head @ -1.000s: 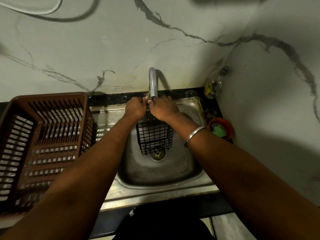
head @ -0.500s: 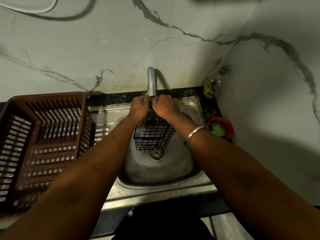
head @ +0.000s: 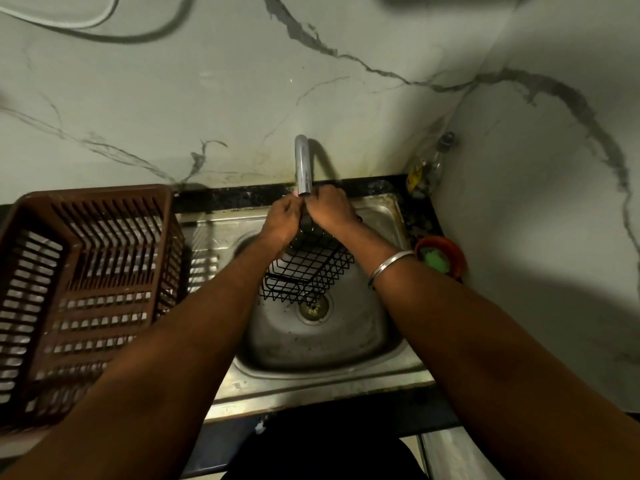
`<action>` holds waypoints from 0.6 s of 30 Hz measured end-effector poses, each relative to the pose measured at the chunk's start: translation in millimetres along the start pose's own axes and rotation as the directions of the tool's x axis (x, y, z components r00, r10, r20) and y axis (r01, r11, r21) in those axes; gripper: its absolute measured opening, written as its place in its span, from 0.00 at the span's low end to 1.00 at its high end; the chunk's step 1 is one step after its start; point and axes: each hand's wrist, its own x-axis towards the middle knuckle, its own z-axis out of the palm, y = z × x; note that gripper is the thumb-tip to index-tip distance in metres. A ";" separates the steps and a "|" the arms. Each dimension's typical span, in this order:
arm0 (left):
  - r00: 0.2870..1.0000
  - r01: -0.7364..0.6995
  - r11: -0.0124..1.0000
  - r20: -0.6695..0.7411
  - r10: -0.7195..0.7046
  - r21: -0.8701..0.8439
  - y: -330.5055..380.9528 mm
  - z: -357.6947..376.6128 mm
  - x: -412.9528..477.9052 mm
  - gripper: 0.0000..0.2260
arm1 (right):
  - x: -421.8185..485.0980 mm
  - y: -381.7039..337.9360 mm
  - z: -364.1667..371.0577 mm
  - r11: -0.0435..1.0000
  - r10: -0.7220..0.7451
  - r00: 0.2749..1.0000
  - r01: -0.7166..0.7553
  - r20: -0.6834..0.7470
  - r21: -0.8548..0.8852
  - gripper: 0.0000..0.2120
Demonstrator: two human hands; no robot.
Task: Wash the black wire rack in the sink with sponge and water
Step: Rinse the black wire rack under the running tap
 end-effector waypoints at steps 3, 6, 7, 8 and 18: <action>1.000 -0.012 1.000 -0.025 0.011 -0.026 4.2 -1.7 -2.7 0.16 | 0.2 -7.1 -2.9 1.000 0.011 1.000 -0.010 0.022 -0.012 0.13; 0.998 -0.024 0.998 -0.054 0.020 -0.063 11.9 -2.0 -6.1 0.16 | -8.7 -17.3 10.6 0.995 -0.050 0.998 0.048 -0.025 -0.083 0.20; 0.998 -0.012 0.997 -0.063 0.007 -0.074 10.4 -2.6 -5.2 0.16 | -13.2 -18.1 14.6 0.990 -0.092 0.995 0.087 -0.041 -0.111 0.22; 0.998 0.003 0.996 -0.069 -0.009 -0.092 9.7 -3.2 -5.4 0.16 | -19.1 -18.2 17.3 0.982 -0.141 0.989 0.135 -0.039 -0.135 0.25; 0.997 0.024 0.987 -0.067 -0.035 -0.156 -1.0 -4.1 -4.5 0.16 | -45.5 12.9 21.8 0.875 -0.473 0.875 0.454 -0.100 -0.169 0.22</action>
